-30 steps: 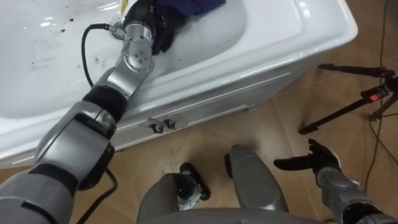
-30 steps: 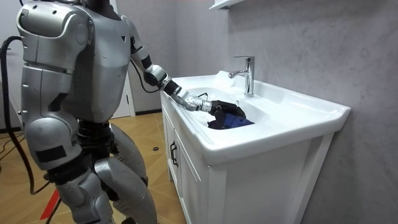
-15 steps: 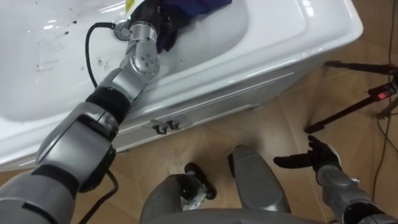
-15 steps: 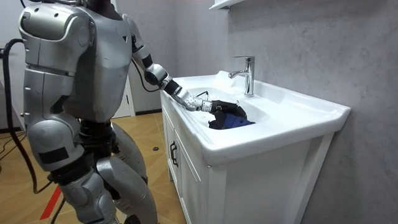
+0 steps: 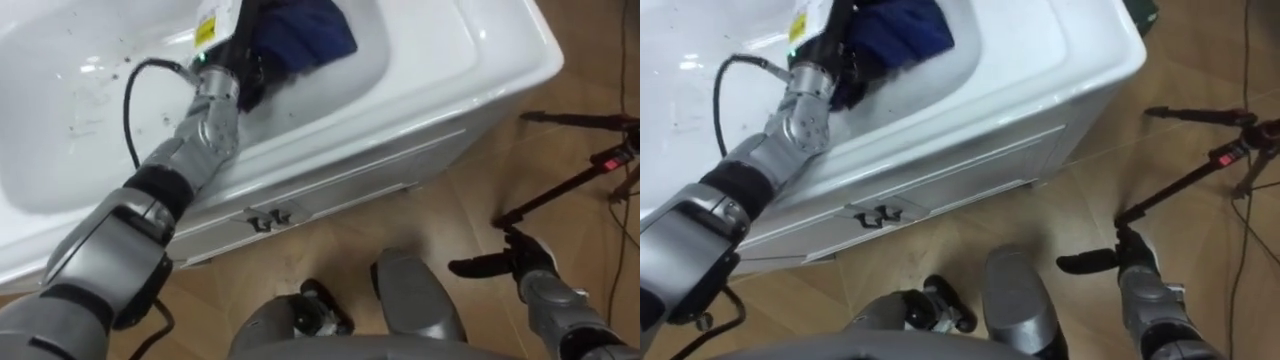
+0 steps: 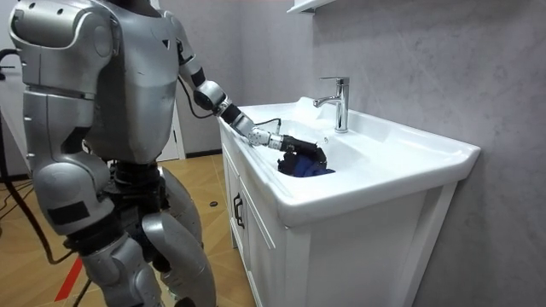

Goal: Wipe basin

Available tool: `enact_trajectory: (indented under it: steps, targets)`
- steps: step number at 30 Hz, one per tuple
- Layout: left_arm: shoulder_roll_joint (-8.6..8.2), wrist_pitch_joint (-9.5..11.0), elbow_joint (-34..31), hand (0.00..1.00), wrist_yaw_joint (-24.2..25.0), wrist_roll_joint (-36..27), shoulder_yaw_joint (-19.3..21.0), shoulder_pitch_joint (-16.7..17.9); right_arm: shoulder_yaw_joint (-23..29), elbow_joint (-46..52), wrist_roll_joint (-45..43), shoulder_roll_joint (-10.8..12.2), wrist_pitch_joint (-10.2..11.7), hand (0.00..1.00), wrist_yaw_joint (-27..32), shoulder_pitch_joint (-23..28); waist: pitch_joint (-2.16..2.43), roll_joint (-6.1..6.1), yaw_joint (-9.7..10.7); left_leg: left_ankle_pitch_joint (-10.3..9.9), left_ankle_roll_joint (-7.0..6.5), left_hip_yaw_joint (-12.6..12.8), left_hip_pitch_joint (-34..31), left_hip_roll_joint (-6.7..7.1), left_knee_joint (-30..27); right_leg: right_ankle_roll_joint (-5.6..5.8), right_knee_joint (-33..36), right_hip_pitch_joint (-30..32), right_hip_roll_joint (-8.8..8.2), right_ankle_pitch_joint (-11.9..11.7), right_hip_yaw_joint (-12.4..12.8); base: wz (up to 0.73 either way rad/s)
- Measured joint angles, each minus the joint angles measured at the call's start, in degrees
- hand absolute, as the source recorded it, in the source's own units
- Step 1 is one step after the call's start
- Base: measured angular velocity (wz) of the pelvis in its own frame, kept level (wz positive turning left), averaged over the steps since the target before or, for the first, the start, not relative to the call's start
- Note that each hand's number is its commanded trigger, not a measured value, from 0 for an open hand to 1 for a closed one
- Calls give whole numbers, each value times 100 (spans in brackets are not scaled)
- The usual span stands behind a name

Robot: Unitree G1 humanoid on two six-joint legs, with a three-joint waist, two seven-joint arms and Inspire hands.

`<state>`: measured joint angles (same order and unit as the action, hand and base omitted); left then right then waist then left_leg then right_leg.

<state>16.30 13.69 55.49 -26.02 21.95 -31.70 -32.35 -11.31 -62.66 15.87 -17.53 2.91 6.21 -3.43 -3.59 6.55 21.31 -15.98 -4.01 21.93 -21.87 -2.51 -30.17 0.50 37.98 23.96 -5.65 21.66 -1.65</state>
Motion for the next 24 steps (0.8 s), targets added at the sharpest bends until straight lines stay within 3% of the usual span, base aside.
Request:
enact_trajectory:
  steps: [6,11,13,16,18,24]
  targets:
    - [162,6,-45,100,128,418,15,500,33,-31,-321,-79,15,0,-18,132,117,162,-182,44,67,-4,297,17,209,-21,-259,-315,41,-47,-10,-3]
    - [560,-59,-549,100,269,1008,162,1090,149,53,-549,-87,11,0,-133,206,175,224,-309,100,124,-24,474,50,362,-37,-378,-526,48,-56,-38,1]
    - [573,-172,-693,100,300,1332,257,1230,162,54,-728,-82,14,0,-155,248,176,220,-402,115,145,-64,558,53,409,-54,-450,-606,61,-65,-66,8]
    - [591,-296,-924,100,396,1661,376,1532,381,84,-804,-67,22,0,-176,317,216,236,-454,165,185,-141,746,84,577,-78,-660,-840,61,-92,-167,9]
    - [593,-375,-1035,100,413,1719,438,1751,497,130,-862,-71,30,0,-169,410,274,222,-470,208,206,-173,890,115,709,-81,-767,-988,60,-97,-197,9]
    - [557,-502,-1115,100,493,2427,513,1999,827,256,-1179,-74,31,0,-140,618,356,267,-629,267,293,-225,1303,112,1059,-126,-1248,-1474,129,-219,-269,-3]
